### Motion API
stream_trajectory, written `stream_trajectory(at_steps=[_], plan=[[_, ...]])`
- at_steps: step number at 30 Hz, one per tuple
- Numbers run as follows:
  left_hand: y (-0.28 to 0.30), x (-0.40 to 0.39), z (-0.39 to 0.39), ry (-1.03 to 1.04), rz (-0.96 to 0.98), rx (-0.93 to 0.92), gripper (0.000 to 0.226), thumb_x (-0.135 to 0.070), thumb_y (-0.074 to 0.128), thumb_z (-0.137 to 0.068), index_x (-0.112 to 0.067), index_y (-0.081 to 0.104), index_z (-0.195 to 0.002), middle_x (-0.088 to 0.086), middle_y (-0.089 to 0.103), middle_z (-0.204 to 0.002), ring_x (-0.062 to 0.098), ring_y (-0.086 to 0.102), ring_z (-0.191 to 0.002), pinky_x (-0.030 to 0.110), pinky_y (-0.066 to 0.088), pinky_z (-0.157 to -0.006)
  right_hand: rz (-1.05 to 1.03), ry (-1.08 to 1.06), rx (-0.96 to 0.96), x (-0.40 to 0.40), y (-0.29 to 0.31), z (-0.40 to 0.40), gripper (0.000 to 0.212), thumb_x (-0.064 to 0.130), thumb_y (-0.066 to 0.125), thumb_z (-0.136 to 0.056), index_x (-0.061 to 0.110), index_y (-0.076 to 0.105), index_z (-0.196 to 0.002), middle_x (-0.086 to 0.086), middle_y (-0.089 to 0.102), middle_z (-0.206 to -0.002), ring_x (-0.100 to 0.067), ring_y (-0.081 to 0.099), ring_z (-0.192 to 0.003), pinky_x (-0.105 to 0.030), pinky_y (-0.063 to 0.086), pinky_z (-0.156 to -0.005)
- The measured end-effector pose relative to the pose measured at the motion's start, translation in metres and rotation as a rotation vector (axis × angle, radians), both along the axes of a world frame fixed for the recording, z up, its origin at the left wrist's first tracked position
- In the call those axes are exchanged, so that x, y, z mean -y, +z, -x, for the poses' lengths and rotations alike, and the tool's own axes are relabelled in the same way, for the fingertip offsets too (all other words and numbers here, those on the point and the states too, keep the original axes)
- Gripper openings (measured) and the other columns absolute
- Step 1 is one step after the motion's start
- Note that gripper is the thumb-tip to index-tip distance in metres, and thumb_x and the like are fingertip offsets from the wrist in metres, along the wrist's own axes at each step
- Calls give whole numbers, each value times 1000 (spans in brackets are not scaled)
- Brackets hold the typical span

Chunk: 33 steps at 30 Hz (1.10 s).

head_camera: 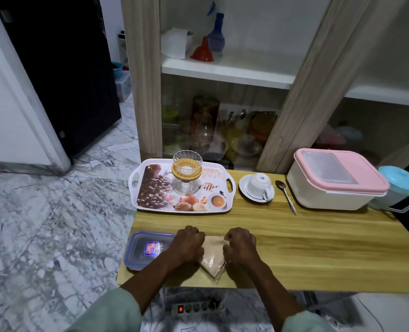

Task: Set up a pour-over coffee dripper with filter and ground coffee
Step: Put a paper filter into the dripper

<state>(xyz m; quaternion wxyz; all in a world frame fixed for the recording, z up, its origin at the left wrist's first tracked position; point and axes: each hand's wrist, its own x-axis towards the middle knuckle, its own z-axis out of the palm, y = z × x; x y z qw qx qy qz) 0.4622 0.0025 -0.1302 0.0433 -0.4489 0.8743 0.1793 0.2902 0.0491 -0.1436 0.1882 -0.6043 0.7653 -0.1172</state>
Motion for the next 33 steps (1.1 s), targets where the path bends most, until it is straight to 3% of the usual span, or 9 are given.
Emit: stream_trajectory(at_steps=[6, 11, 14, 18, 22, 24, 28, 31, 33], plan=[[9, 5, 6, 24, 143, -207, 21, -19, 55, -89, -12, 66, -105, 9, 62, -119, 23, 49, -115, 33, 39, -95, 33, -45, 380, 13, 32, 4, 15, 15, 63, -80, 21, 56, -68, 2, 65, -81, -17, 62, -84, -35, 49, -84], [46, 23, 18, 301, 247, -440, 18, -27, 58, -85, -13, 67, -91, 10, 63, -98, 27, 55, -101, 35, 42, -81, 262, -3, 447, 43, 73, 14, 7, 4, 67, -81, 7, 67, -74, -8, 69, -77, -22, 65, -76, -38, 53, -73], [76, 38, 33, 584, 39, -714, 32, -31, 56, -85, -9, 60, -63, 10, 63, -67, 33, 65, -79, 35, 44, -63, 447, 2, 476, 64, 95, 15, 4, 3, 69, -76, 4, 72, -74, 1, 68, -69, -10, 61, -66, -28, 50, -66], [106, 58, 52, 834, -241, -1004, 40, -37, 58, -87, -1, 71, -75, 19, 73, -78, 29, 66, -71, 40, 54, -72, 616, 164, 483, 85, 114, 13, 5, 4, 72, -76, 6, 76, -74, 4, 70, -73, -7, 61, -70, -23, 47, -68], [117, 76, 59, 959, -231, -1130, 24, -20, 60, -90, 1, 70, -83, 22, 72, -84, 25, 62, -66, 23, 46, -52, 636, 225, 552, 104, 119, 17, 8, 7, 69, -83, 4, 76, -81, 0, 71, -80, -9, 63, -74, -16, 49, -69], [120, 80, 59, 987, -188, -1172, 14, -7, 60, -89, -3, 68, -80, 15, 69, -77, 24, 62, -65, 21, 47, -50, 614, 210, 596, 112, 117, 19, 10, 7, 66, -85, 4, 76, -84, 3, 69, -80, -5, 62, -73, -7, 46, -67], [122, 81, 58, 930, -8, -1116, 12, 3, 59, -87, 8, 69, -81, 21, 70, -79, 28, 65, -75, 37, 55, -73, 563, 118, 692, 128, 117, 18, 12, 14, 71, -81, 11, 74, -70, 12, 66, -63, 6, 59, -57, -8, 42, -58], [125, 84, 49, 813, 82, -996, 13, -3, 62, -86, -1, 69, -76, 6, 69, -69, 7, 63, -62, 12, 50, -58, 486, 91, 684, 148, 123, 14, 12, 19, 78, -73, 17, 67, -68, 11, 63, -57, 1, 56, -53, -15, 43, -53], [128, 92, 40, 741, 104, -915, 16, -10, 64, -86, -12, 67, -70, 2, 67, -67, 9, 64, -64, 14, 48, -58, 403, 121, 608, 161, 129, 10, 24, 18, 80, -71, 18, 60, -83, 10, 59, -59, -5, 55, -56, -20, 44, -55]])
